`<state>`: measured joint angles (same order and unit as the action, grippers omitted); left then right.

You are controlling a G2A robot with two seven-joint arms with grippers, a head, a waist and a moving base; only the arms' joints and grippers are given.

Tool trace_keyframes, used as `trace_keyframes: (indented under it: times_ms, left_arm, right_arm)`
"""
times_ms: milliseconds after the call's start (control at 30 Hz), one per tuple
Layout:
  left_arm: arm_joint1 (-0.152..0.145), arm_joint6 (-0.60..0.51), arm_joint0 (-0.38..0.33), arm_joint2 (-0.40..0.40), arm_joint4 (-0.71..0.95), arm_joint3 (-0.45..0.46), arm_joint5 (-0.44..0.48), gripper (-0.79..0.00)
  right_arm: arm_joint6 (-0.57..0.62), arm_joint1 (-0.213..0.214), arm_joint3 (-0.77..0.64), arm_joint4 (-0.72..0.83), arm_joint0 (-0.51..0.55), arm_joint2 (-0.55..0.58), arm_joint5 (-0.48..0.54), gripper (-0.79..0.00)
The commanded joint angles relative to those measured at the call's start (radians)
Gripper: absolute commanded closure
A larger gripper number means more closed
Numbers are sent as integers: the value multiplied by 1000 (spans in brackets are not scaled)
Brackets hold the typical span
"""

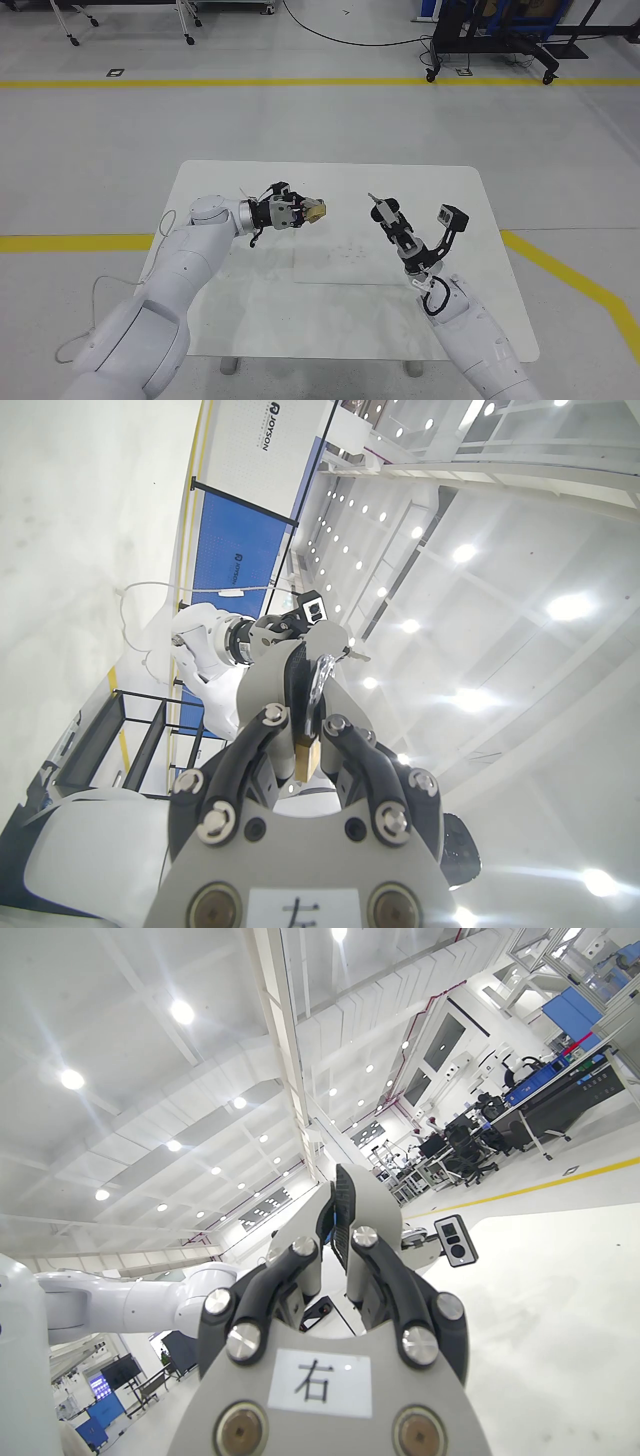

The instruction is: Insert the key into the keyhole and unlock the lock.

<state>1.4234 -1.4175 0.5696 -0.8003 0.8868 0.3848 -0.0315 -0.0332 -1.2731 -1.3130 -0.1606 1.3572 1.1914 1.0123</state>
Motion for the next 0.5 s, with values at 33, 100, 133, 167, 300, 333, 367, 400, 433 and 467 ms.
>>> trace_keyframes:
  times_ms: [33,100,133,167,300,333,367,400,433,467]
  left_arm:
    - [0,0,0,0,0,0,0,0]
    - [0,0,0,0,0,0,0,0]
    - [0,0,0,0,0,0,0,0]
    - [0,0,0,0,0,0,0,0]
    - [-7,96,21,2,-44,16,-8,0]
    - [-9,122,21,5,-64,20,-32,0]
    - [-11,139,23,7,-77,27,-56,0]
    - [-13,150,24,8,-87,33,-84,0]
    - [-15,154,24,10,-98,41,-112,0]
    - [-16,161,24,11,-108,46,-138,0]
  right_arm:
    - [0,0,0,0,0,0,0,0]
    - [0,0,0,0,0,0,0,0]
    - [0,0,0,0,0,0,0,0]
    - [0,1,-8,-46,-4,13,-29,0]
    - [-78,-1,-90,-348,12,47,-98,0]
    - [-105,-2,-110,-428,18,56,-114,0]
    - [-137,-1,-131,-509,24,66,-129,0]
    - [-161,0,-153,-604,30,76,-142,0]
    - [-192,2,-175,-693,38,86,-148,0]
    - [-233,4,-198,-776,48,96,-151,0]
